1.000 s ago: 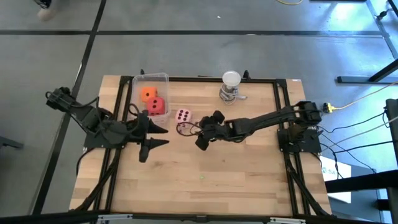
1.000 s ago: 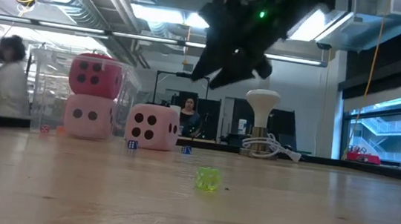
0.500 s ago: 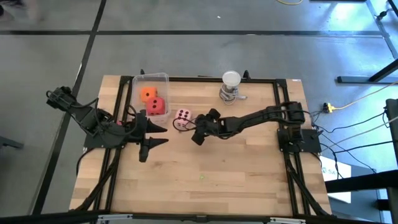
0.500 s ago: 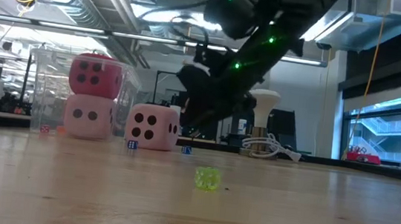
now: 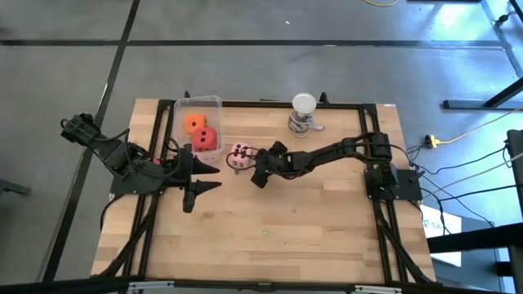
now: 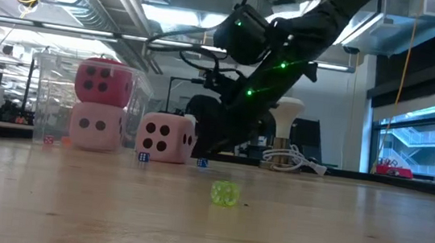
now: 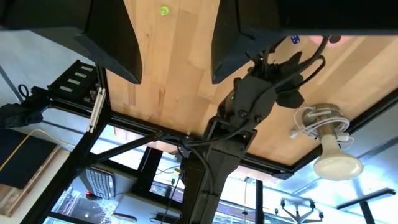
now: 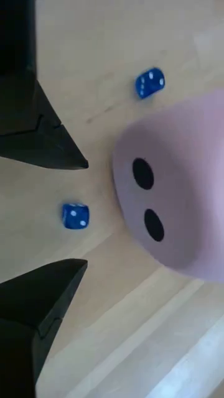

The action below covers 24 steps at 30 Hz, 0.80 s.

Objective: Pick & Place Dice
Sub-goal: Put the small blue dice into the transparent bin

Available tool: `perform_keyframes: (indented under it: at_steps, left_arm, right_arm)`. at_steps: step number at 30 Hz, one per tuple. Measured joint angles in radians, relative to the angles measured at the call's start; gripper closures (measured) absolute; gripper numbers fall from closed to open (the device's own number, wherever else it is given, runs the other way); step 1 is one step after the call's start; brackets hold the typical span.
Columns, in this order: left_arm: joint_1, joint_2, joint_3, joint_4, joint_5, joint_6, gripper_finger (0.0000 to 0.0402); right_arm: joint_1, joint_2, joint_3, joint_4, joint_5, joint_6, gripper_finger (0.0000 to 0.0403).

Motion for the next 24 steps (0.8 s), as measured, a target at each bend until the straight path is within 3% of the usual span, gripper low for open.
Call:
perform_keyframes:
  at_steps: [24]
  left_arm:
    - [0.000,0.000,0.000,0.000,-0.019,-0.026,0.0222]
  right_arm:
    - [-0.058,0.025,0.000,0.037,-0.079,-0.016,0.0158]
